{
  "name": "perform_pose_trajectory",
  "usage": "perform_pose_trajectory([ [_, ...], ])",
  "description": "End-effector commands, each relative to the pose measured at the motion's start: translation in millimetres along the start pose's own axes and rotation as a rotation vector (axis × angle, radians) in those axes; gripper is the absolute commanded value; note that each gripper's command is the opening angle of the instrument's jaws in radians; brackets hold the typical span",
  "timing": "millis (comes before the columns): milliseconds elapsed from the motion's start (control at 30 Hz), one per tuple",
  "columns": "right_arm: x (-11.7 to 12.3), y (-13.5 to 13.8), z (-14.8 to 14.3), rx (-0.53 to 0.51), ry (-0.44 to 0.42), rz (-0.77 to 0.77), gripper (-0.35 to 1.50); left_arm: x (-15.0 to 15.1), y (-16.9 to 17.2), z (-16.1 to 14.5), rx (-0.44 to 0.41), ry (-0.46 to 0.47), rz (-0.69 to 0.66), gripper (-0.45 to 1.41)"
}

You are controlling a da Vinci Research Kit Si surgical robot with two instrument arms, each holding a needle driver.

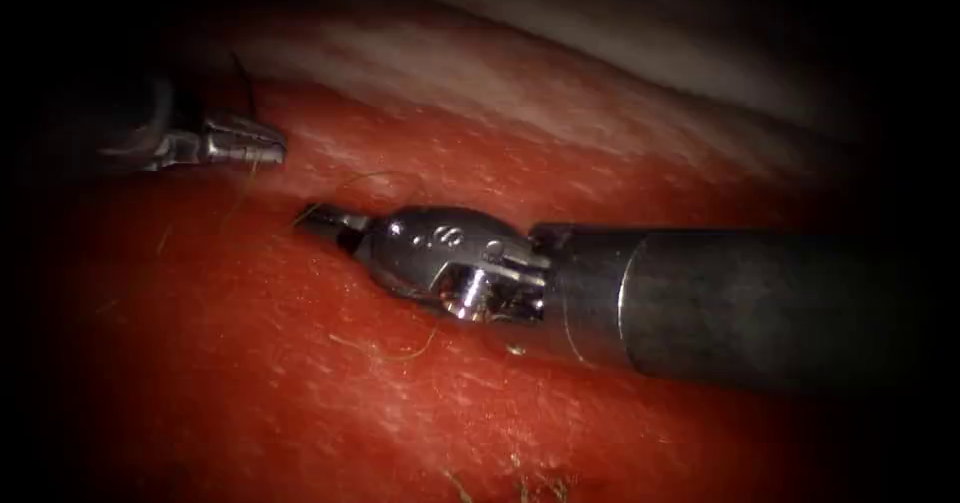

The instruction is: Wound Closure

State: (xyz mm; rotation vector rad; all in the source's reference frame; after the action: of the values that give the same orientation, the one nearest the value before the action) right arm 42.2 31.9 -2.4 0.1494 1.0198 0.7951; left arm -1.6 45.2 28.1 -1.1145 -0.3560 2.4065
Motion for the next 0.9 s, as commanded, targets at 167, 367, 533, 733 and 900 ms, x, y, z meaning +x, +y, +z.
perform_pose_trajectory([
  [167, -1.9, 2.6, 2.0, -0.009, 0.192, 0.072, -0.35, -0.8, 0.7, 0.3, 0.005, 0.024, -0.002, -0.35],
  [367, -2.8, 3.6, 2.7, 0.027, 0.41, 0.246, -0.35, -1.7, 1.6, 1.2, 0.014, 0.032, 0.003, -0.35],
  [533, -1.9, 3.9, 1.9, 0.039, 0.453, 0.258, -0.35, -3.3, 1.5, 2.8, 0.024, 0.032, 0.017, -0.35],
  [733, -0.7, 4.2, -0.4, 0.054, 0.481, 0.272, -0.35, -5.9, -0.1, 4.3, 0.048, 0.03, 0.037, -0.35],
  [900, 0.2, 4.8, -2.5, 0.072, 0.507, 0.29, -0.35, -7.2, -0.4, 7.3, 0.072, 0.007, 0.038, -0.35],
])
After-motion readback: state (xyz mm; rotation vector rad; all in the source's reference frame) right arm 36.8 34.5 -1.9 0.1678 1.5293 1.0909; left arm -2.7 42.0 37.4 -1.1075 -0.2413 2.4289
